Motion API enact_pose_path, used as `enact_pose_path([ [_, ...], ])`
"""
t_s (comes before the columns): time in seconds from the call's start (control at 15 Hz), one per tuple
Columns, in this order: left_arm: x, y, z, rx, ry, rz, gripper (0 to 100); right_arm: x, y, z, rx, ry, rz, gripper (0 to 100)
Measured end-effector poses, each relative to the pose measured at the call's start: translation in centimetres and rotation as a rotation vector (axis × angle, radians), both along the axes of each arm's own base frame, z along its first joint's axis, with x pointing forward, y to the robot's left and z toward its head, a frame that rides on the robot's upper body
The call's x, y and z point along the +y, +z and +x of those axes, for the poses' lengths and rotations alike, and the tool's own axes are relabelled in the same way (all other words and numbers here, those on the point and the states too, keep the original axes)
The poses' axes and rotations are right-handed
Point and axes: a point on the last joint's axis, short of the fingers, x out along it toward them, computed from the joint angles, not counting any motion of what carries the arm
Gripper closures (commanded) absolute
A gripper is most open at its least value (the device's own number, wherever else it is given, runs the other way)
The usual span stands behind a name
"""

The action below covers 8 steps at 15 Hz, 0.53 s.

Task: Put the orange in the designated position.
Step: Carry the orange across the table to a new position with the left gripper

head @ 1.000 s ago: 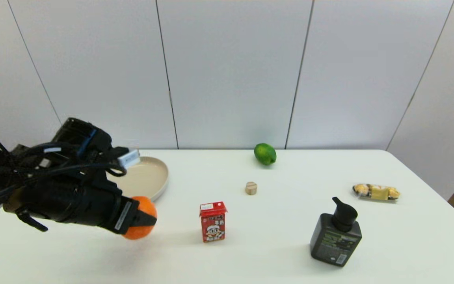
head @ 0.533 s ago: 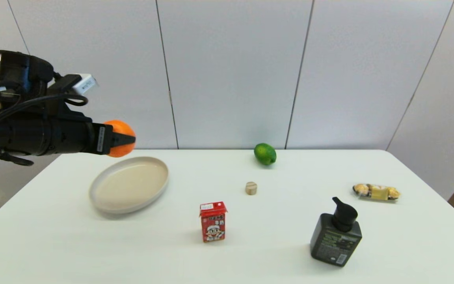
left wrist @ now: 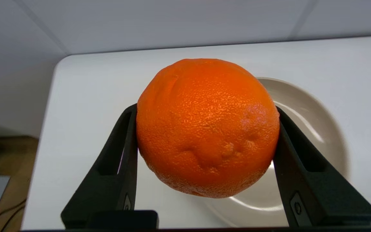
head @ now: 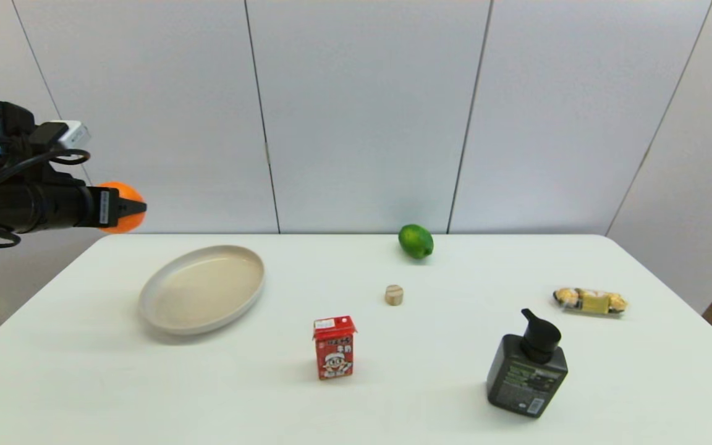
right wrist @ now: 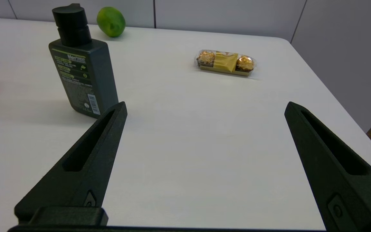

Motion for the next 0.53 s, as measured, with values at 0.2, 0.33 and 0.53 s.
enact_pose_path([
  [0.2,2.6,-1.6,1.4,0.018,0.069,-0.005,100,0.0,0.0,0.0,0.000,0.000,0.000,0],
  [0.33,3.7,-2.9,2.3,0.040,0.095,-0.008,100,0.0,0.0,0.0,0.000,0.000,0.000,0],
  [0.53,4.7,-5.4,3.6,0.103,0.112,-0.021,100,0.0,0.0,0.0,0.000,0.000,0.000,0],
])
